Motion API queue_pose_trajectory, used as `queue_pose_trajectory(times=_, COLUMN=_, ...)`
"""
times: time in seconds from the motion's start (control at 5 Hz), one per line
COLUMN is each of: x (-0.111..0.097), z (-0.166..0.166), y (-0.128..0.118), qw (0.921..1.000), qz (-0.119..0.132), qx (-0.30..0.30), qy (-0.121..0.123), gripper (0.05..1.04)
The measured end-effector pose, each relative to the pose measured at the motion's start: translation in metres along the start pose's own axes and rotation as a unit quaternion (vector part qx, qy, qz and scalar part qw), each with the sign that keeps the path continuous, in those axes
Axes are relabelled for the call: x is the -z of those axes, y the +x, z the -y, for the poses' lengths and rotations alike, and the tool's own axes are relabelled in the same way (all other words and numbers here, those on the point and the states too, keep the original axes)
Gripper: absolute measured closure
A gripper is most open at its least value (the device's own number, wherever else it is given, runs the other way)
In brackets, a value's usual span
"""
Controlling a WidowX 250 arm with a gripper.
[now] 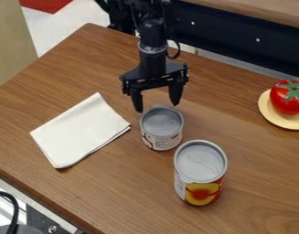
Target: Move the small cup on the right side of the table
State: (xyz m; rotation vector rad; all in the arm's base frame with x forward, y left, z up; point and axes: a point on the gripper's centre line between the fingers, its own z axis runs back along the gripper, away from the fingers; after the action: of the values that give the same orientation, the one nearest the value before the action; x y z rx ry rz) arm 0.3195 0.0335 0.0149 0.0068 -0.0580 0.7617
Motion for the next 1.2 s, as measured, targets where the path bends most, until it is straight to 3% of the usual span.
queue_pose_trajectory(times=0.2, x=-0.020, z=0.000, y=0.007, qw=0.9992, qz=0.029, qx=0.027, qy=-0.005, gripper=0.086)
queue_pose_trajectory(times=0.4, x=-0.030, z=0.007, y=0.002, qw=0.9950, qz=0.026, qx=0.097, qy=0.004, gripper=0.086)
queue_pose_trajectory(times=0.6, x=-0.044, z=0.015, y=-0.007, qw=0.9835, qz=0.042, qx=0.176, qy=-0.006, gripper=0.086)
queue_pose_trajectory(times=0.8, x=-0.046, z=0.006, y=-0.010, qw=0.9802, qz=0.014, qx=0.197, qy=-0.009, gripper=0.086)
queue_pose_trajectory(times=1.2, x=-0.057, z=-0.048, y=0.005, qw=0.9733, qz=0.009, qx=0.229, qy=-0.011, gripper=0.086)
